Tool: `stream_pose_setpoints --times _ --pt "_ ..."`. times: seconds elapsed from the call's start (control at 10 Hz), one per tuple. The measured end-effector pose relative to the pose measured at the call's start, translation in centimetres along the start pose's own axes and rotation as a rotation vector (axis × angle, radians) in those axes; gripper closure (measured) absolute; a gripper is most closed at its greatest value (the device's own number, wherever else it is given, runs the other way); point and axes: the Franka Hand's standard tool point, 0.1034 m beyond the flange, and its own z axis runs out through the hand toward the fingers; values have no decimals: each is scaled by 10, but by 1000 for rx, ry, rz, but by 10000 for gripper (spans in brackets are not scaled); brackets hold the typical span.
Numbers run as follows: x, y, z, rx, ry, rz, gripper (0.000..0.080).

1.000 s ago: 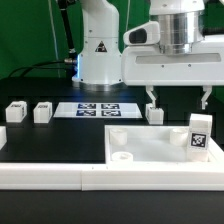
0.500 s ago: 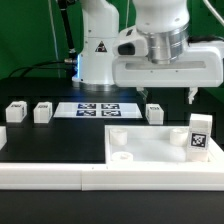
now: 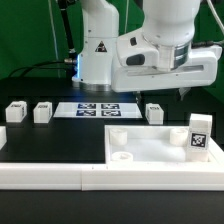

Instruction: Assemble square table

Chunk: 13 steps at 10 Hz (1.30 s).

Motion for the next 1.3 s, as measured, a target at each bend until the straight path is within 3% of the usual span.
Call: stream_pose_setpoints --times 0.4,0.6,0.8,1.3 --pt "4 2 3 5 -75 8 151" --pt "0 2 22 -6 -146 82 151" --pt "-6 2 32 0 -220 93 151" --pt "-4 3 34 -5 -223 109 151"
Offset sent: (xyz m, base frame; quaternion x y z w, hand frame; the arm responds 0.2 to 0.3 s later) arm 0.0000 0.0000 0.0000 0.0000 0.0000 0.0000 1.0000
